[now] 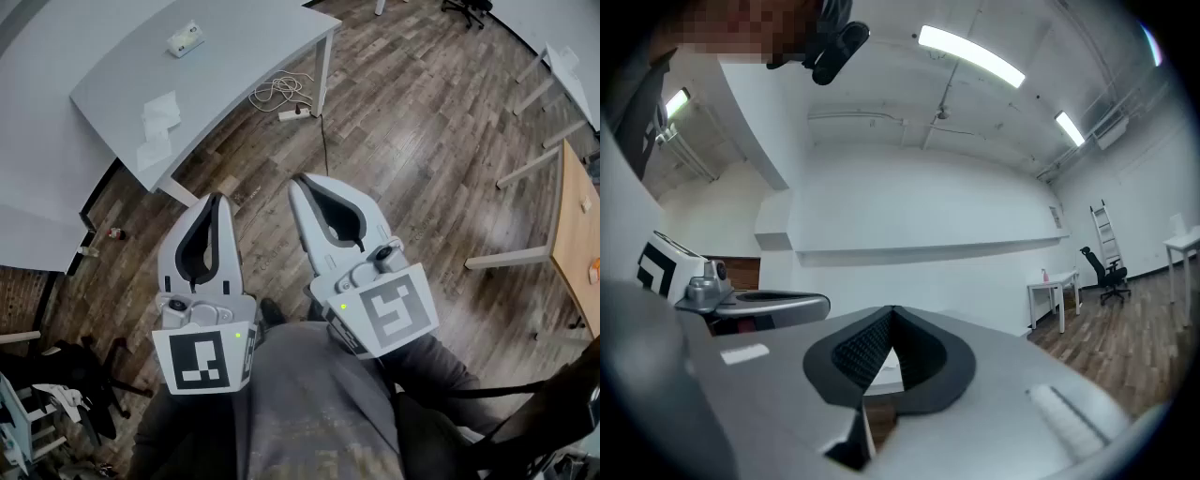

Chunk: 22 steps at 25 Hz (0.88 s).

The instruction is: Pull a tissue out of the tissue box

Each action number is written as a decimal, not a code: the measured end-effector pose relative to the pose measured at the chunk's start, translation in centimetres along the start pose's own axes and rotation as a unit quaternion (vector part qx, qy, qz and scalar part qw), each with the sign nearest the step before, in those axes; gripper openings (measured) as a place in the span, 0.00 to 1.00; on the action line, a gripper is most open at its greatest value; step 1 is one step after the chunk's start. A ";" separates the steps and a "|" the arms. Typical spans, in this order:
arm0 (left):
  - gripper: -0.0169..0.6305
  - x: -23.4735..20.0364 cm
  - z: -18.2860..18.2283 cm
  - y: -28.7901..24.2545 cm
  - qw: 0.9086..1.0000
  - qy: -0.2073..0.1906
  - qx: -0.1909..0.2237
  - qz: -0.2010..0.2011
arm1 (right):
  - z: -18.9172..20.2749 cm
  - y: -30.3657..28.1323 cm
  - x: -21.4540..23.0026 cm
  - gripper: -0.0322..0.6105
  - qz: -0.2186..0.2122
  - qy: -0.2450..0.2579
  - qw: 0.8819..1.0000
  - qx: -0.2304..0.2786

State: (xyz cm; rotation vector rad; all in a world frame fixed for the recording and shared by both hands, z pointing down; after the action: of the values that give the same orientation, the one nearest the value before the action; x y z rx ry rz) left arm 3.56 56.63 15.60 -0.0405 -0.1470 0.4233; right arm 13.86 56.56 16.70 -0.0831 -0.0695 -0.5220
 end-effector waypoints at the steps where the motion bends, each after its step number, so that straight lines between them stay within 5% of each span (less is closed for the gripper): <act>1: 0.02 0.3 0.1 0.0 1.000 -0.001 -0.003 0.003 | 0.0 0.2 0.2 0.05 0.000 0.000 1.000 0.000; 22: 0.02 3.3 1.1 -5.4 0.999 0.003 -0.031 -0.009 | 0.4 -0.9 7.0 0.05 -0.023 -0.021 1.000 0.002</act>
State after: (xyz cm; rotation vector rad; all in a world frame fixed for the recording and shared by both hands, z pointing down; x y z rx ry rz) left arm 8.56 53.03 17.48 -0.1010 -0.1551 0.3997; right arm 19.42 52.35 17.80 -0.0891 -0.1141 -0.5661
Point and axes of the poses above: the fingertips, and each gripper's own axes: y backward along the fingers, x to its right, z out of its underside, the point moved 2 cm from there along y, backward along the fingers, and after that the axes turned 7 degrees about -x, right-handed, at the moved point
